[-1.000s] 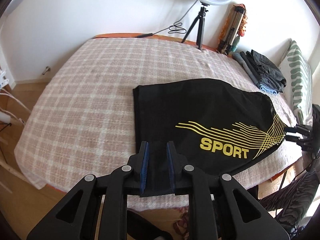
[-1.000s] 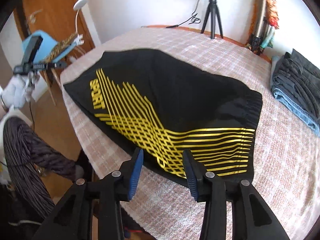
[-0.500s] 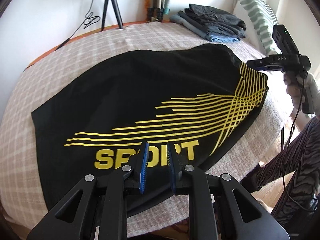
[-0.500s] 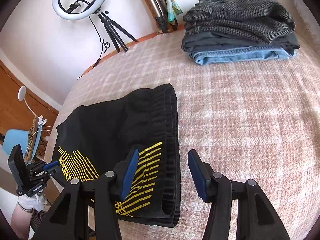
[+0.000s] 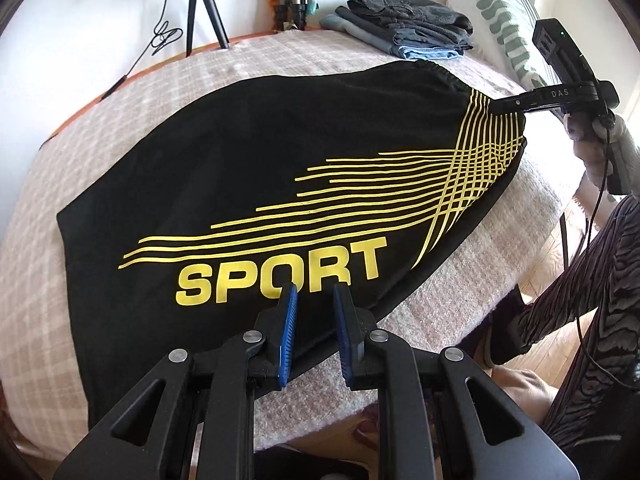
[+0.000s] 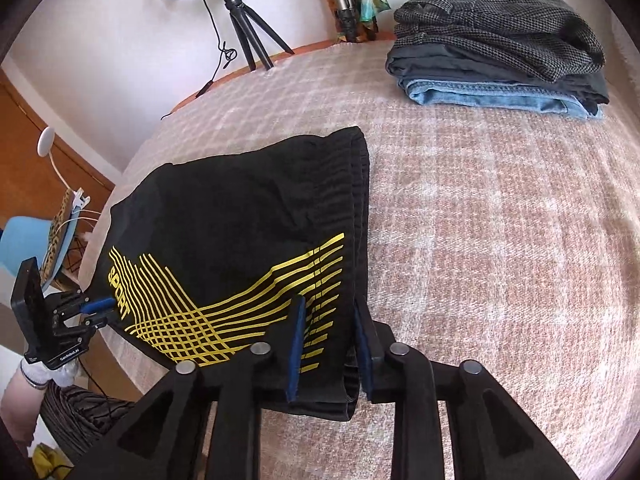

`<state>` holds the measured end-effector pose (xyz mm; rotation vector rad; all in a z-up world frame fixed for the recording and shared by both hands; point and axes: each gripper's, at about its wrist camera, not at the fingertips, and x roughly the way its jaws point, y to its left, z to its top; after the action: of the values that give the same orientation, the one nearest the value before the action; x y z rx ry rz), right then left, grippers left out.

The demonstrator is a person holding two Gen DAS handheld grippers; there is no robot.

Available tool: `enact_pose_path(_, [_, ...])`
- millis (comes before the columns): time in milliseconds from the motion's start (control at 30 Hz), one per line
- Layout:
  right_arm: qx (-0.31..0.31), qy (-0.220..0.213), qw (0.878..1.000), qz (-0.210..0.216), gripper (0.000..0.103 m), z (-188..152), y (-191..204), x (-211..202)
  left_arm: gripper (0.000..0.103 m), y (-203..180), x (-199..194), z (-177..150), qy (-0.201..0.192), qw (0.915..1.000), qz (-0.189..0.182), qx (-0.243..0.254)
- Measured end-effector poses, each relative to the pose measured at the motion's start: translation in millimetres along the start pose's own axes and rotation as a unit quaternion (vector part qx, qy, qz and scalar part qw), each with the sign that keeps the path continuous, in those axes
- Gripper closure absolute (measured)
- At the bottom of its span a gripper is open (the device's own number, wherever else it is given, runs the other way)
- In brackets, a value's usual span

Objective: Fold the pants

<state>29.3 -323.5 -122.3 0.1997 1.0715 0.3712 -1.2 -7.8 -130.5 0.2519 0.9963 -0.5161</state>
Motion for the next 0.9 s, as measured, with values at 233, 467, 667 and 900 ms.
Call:
enact_pose_path(233, [0.033, -0.034, 0.999, 0.025, 0.065, 6, -6, -17, 0.072, -49, -6, 36, -0.030, 0.9980, -0.033, 0.046])
enact_pose_path(467, [0.046, -0.047, 0.998, 0.020, 0.066, 0, -19, -31, 0.058, -122, 12, 83, -0.053, 0.9888, -0.080, 0.114])
enact_pose_path(667, [0.066, -0.073, 0.995, 0.012, 0.062, -5, -38, -51, 0.045, -179, 39, 104, -0.041, 0.9786, -0.086, 0.182])
enact_pose_path(900, [0.098, -0.074, 0.992, 0.018, 0.048, -14, -64, -59, 0.045, -222, 69, 120, -0.033, 0.9694, -0.075, 0.231])
